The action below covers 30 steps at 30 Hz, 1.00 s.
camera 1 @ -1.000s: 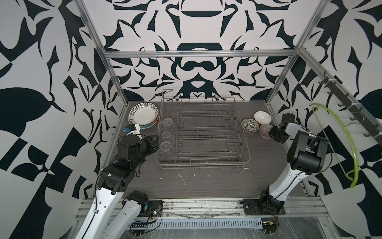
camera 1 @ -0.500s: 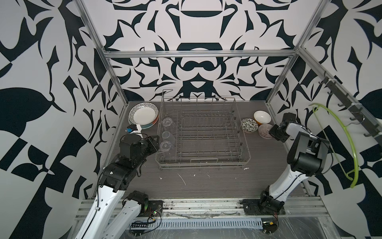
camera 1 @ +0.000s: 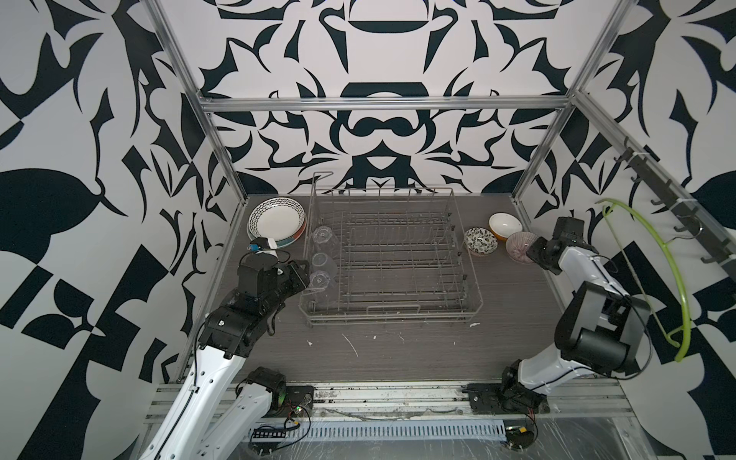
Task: Load bowls into a dish rack
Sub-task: Pick up the bowl from the center of the board, then adjust the dish rack at the center of the board.
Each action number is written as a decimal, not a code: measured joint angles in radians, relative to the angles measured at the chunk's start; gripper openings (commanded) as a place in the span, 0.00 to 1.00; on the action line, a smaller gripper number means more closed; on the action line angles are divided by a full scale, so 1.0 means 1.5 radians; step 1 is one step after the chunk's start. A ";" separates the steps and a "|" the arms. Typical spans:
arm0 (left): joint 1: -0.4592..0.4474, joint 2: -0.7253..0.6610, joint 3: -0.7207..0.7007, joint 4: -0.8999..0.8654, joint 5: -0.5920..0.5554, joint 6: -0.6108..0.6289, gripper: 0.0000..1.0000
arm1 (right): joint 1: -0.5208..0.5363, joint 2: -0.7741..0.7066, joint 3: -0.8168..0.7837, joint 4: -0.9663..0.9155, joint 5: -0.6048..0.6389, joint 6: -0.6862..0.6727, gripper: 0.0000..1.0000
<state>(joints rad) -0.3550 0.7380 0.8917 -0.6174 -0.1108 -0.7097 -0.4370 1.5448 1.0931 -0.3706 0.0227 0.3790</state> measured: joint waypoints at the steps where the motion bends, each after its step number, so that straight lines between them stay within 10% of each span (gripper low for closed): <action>1: 0.000 0.005 0.000 0.002 0.001 0.000 0.43 | 0.000 -0.021 -0.016 0.009 -0.005 0.000 0.00; 8: -0.009 0.023 0.000 0.011 0.003 -0.001 0.43 | 0.028 -0.111 -0.067 0.071 -0.048 -0.005 0.00; 24: -0.130 0.122 0.039 0.021 -0.072 0.002 0.41 | 0.513 -0.192 0.050 0.050 0.004 -0.121 0.00; 30: -0.191 0.171 0.061 0.035 -0.094 0.000 0.41 | 0.560 -0.197 0.077 0.014 0.005 -0.139 0.00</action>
<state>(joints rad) -0.6418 0.9947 0.9836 -0.5652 -0.2520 -0.7094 0.4026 1.2491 1.2087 -0.3500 0.0307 0.1703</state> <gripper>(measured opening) 0.415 0.111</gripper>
